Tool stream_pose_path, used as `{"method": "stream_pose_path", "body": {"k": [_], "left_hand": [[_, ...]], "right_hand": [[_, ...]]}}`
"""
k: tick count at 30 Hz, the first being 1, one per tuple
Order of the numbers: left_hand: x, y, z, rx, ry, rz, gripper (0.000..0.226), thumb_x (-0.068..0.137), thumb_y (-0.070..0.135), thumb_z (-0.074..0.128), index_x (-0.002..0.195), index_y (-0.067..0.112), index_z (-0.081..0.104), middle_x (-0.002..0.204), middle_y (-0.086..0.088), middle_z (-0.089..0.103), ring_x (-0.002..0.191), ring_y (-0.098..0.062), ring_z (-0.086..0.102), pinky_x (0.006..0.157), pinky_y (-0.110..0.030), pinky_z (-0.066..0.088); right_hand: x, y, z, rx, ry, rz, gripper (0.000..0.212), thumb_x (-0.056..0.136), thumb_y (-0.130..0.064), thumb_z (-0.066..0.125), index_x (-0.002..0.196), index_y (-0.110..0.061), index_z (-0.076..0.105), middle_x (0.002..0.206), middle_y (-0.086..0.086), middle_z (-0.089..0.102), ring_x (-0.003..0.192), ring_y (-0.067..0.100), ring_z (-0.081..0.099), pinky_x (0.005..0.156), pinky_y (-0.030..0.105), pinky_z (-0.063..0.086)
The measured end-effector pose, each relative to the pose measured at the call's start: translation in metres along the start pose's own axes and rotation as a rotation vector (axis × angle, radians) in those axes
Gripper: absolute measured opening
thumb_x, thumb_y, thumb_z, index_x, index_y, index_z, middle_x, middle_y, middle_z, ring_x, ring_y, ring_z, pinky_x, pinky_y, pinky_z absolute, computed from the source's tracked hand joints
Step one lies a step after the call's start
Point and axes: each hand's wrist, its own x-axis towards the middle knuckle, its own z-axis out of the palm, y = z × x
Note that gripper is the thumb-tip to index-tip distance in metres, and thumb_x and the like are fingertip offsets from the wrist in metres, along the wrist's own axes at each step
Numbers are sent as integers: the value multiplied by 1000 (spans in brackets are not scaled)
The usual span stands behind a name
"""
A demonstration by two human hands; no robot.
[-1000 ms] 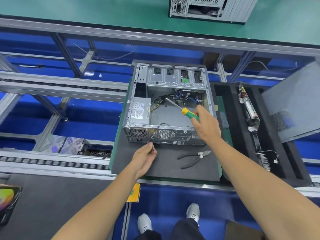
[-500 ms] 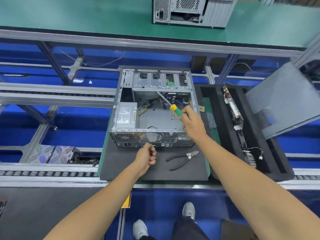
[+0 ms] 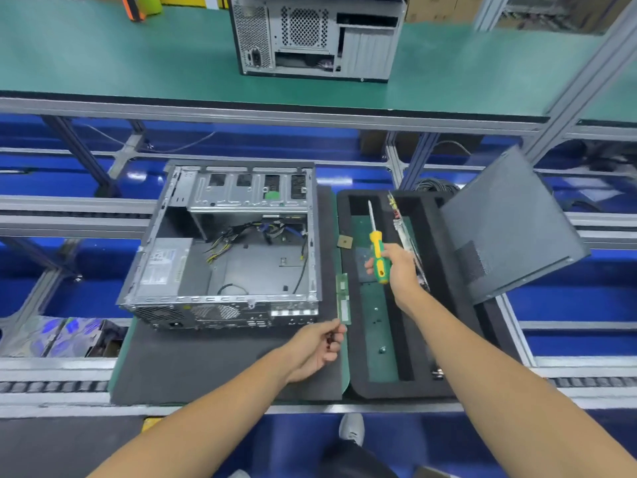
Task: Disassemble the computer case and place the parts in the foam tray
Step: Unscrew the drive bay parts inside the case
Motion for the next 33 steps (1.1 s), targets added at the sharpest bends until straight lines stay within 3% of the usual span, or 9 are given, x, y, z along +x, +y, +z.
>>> {"method": "stream_pose_path", "body": {"k": [4,8,10,14,18,21,24,28,33], "left_hand": [[50,3,47,-90,117,145,26,107,28,52,95,8,64,69,2,57,53,-7,43,43,-18,30],[96,18,77,-92,331,299,27,108,24,50,99,8,70,69,3,54,51,-6,42,46,-19,32],[115,33,85,139,439,360,23,107,20,51,101,11,71,74,3,53,58,-8,44,50,-18,33],[147,69,91,885,607,438,17,100,14,58,110,4,67,108,-6,67,101,-23,62,73,-25,45],[174,109,102,1477,593,431,35,90,18,72,121,7,59,118,-12,63,111,-31,61,86,-38,50],[196,133,113,1988,543,328,50,85,28,75,126,9,53,125,-11,58,119,-31,56,94,-41,48],[218,145,118,2248,496,173,68,85,32,80,140,9,46,137,-9,50,131,-28,46,105,-41,47],[237,145,122,2492,402,-30,114,69,70,82,151,6,35,143,-10,44,134,-25,41,109,-36,43],[251,141,127,2776,312,-67,122,63,97,56,153,16,40,140,-5,47,129,-23,40,106,-31,40]], "right_hand": [[31,12,-23,-58,13,199,20,89,8,28,97,1,44,61,16,60,46,24,48,54,31,38],[49,25,-37,-204,-54,192,15,95,6,37,96,-7,44,68,13,53,49,22,45,46,27,40],[55,31,-43,-277,-96,188,13,100,-1,41,91,-9,41,70,10,52,51,21,45,43,26,39],[68,47,-47,-390,-117,163,21,102,-1,41,85,-13,38,72,9,51,55,19,43,43,23,38],[73,58,-51,-407,-103,163,9,99,-2,40,95,-10,43,83,17,53,68,25,47,61,39,40],[73,64,-56,-482,-94,112,7,96,-9,42,98,-15,45,83,19,58,66,27,50,59,41,43],[74,69,-60,-557,-114,75,11,95,-13,44,103,-21,45,78,14,57,61,27,50,55,35,39],[77,76,-64,-599,-131,57,21,98,-15,43,117,-21,46,79,16,58,61,27,49,55,37,39],[80,84,-68,-573,-116,44,26,99,-10,45,123,-17,51,72,14,50,57,24,43,49,30,32]]}}
